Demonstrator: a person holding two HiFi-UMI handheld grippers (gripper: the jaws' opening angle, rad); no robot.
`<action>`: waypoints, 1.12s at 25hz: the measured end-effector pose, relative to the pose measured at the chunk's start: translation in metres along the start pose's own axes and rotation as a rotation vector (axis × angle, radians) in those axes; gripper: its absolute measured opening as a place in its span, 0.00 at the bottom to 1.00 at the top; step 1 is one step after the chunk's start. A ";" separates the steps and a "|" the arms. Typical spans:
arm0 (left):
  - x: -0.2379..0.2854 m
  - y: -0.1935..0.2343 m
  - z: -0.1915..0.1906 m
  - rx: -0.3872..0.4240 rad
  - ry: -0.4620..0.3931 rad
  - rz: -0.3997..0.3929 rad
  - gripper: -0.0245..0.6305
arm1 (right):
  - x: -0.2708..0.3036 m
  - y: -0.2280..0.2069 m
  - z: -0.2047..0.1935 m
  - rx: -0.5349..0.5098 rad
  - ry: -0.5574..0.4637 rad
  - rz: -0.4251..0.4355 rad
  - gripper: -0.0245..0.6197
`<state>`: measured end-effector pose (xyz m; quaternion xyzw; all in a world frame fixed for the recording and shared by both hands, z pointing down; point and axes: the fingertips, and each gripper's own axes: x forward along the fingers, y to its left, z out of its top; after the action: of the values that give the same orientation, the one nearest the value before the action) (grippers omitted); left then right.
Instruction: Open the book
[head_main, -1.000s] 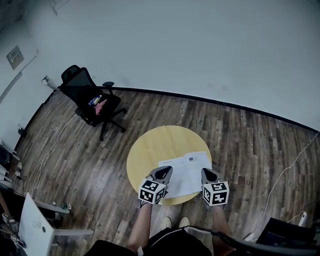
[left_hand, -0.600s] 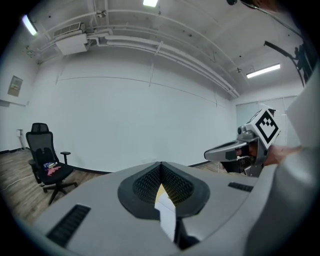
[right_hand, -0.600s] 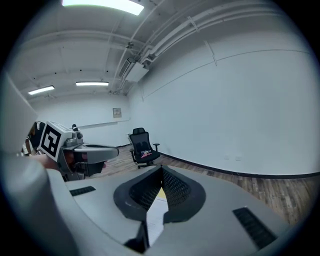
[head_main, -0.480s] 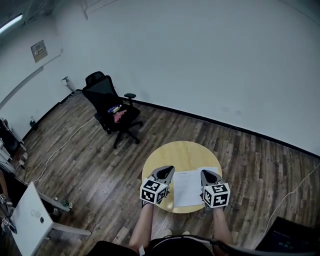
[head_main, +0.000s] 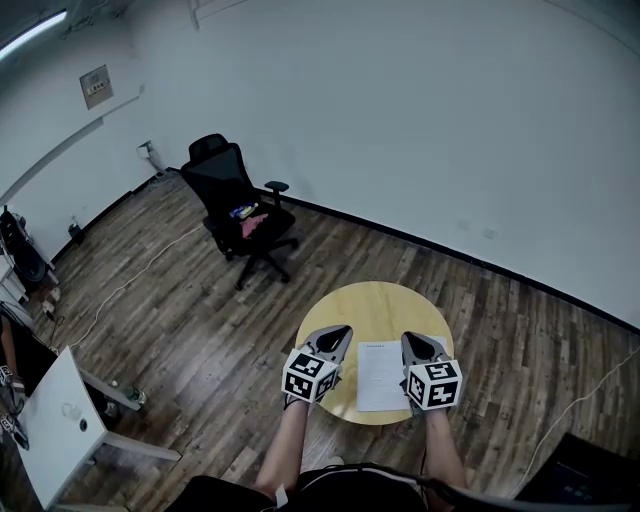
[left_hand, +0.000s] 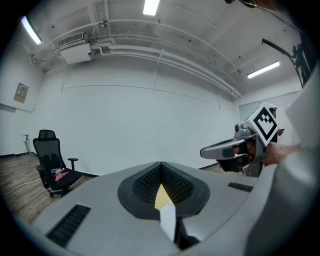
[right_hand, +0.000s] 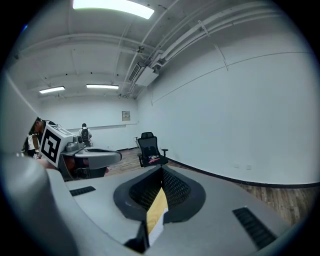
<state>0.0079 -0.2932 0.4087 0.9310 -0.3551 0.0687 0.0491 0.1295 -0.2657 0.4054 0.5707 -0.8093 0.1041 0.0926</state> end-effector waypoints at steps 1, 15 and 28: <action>0.000 0.001 0.000 -0.002 -0.001 0.000 0.04 | 0.001 0.001 0.000 -0.001 0.001 0.001 0.05; 0.005 -0.003 0.000 0.002 0.006 -0.013 0.04 | 0.001 -0.002 0.000 0.010 0.008 0.012 0.05; 0.005 -0.007 0.001 0.009 0.011 -0.011 0.04 | -0.002 -0.004 0.000 0.011 0.006 0.023 0.05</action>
<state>0.0162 -0.2913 0.4084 0.9327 -0.3496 0.0752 0.0474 0.1336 -0.2650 0.4054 0.5618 -0.8147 0.1114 0.0907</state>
